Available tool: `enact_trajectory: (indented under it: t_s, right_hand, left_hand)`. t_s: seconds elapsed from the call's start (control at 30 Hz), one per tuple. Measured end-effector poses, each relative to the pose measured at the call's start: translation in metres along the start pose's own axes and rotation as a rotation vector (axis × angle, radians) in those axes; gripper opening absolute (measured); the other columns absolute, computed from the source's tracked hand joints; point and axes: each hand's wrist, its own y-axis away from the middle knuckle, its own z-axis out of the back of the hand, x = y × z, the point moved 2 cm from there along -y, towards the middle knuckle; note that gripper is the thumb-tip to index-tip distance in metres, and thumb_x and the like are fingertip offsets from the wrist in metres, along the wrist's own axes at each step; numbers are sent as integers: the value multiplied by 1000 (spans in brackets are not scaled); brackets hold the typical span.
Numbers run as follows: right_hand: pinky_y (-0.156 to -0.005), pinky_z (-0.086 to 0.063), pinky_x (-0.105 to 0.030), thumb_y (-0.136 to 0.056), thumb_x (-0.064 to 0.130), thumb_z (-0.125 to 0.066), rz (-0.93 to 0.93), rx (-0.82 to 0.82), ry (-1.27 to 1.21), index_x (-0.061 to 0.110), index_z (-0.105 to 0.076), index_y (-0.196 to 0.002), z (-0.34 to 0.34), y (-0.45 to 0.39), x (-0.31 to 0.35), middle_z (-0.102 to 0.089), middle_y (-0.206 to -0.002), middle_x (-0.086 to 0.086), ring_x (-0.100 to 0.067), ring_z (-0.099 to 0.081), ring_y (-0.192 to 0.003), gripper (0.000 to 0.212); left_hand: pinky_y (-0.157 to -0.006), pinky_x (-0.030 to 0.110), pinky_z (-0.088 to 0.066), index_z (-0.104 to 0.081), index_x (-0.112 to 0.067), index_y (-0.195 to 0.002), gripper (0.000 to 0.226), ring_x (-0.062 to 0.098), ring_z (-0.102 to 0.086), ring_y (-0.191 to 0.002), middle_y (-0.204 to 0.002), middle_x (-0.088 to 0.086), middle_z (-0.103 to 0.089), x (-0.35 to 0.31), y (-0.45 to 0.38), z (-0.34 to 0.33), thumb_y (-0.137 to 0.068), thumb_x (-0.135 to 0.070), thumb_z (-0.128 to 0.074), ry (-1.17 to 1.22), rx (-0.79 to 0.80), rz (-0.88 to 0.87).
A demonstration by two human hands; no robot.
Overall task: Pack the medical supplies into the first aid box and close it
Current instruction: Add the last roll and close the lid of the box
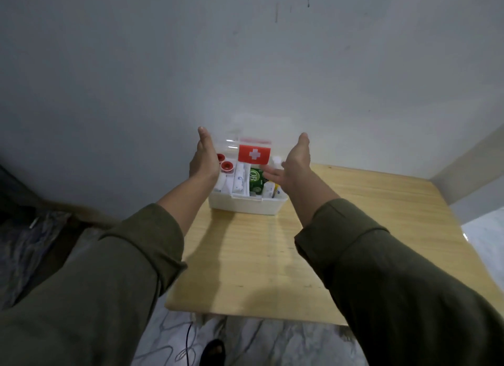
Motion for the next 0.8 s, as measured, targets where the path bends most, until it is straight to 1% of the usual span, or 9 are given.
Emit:
enact_trajectory:
  t_s: [0.13, 0.27, 0.3, 0.43, 0.53, 0.6, 0.63, 0.73, 0.8]
  right_hand:
    - [-93, -50, -52, -92, 61, -30, -31, 34, -19, 33, -18, -146, 11, 10, -18, -36, -149, -14, -45, -61, -102, 62]
    - [-84, -51, -49, -93, 60, -29, -74, 82, 41, 28, -24, -144, 26, 14, -36, -39, -146, -16, -40, -64, -79, 61]
    - [-84, -52, -49, -93, 60, -29, -88, 93, 56, 25, -26, -144, 29, 15, -41, -41, -144, -17, -39, -64, -78, 61]
    - [-81, -53, -45, -94, 59, -28, -115, 106, 107, 21, -28, -143, 38, 16, -57, -44, -141, -18, -39, -63, -94, 62]
    - [-78, -54, -42, -93, 59, -28, -88, 105, 201, 25, -26, -143, 42, 16, -65, -46, -138, -17, -39, -65, -95, 60]
    - [-70, -56, -37, -93, 58, -29, -14, 67, 335, 26, -27, -143, 46, 15, -67, -49, -134, -16, -35, -66, -87, 59]
    - [-69, -55, -36, -93, 57, -31, 62, 33, 454, 25, -27, -143, 49, 14, -67, -49, -133, -16, -33, -65, -88, 59]
    - [-90, -47, -41, -90, 55, -45, 401, -61, 942, 27, -25, -144, 60, 8, -66, -39, -138, -15, -35, -51, -114, 64]
    - [-97, -42, -45, -84, 56, -54, 577, -103, 1187, 33, -22, -144, 62, 6, -64, -33, -140, -14, -34, -40, -126, 72]
  left_hand:
    - [-111, 44, -26, -35, -23, -144, 73, 33, -34, -138, -151, 10, -37, 15, 20, 3, -93, -62, -1, -120, -8, 48]
    - [-112, 43, -25, -31, -24, -146, 71, 35, -33, -138, -151, 14, -35, 32, 30, 9, -93, -63, -4, -217, -10, 79]
    - [-112, 42, -26, -30, -25, -147, 71, 35, -33, -138, -151, 14, -35, 36, 32, 10, -93, -63, -4, -241, -6, 77]
    - [-111, 41, -26, -29, -20, -147, 70, 34, -32, -139, -153, 13, -33, 48, 41, 11, -94, -59, -3, -312, 16, 63]
    - [-112, 43, -24, -25, -25, -148, 67, 35, -30, -140, -154, 11, -31, 57, 44, 11, -95, -59, -4, -349, 41, 18]
    - [-112, 43, -25, -23, -27, -149, 63, 34, -31, -139, -154, 9, -31, 63, 40, 11, -96, -57, -9, -383, 58, -40]
    - [-111, 43, -27, -23, -27, -149, 61, 33, -33, -138, -154, 8, -32, 66, 38, 12, -96, -57, -13, -403, 66, -84]
    - [-103, 42, -36, -22, -26, -148, 58, 30, -39, -134, -149, 5, -37, 68, 33, 16, -96, -47, -38, -466, 79, -296]
    - [-103, 42, -36, -17, -28, -149, 67, 28, -34, -137, -152, 6, -30, 68, 30, 17, -93, -41, -51, -574, 102, -370]
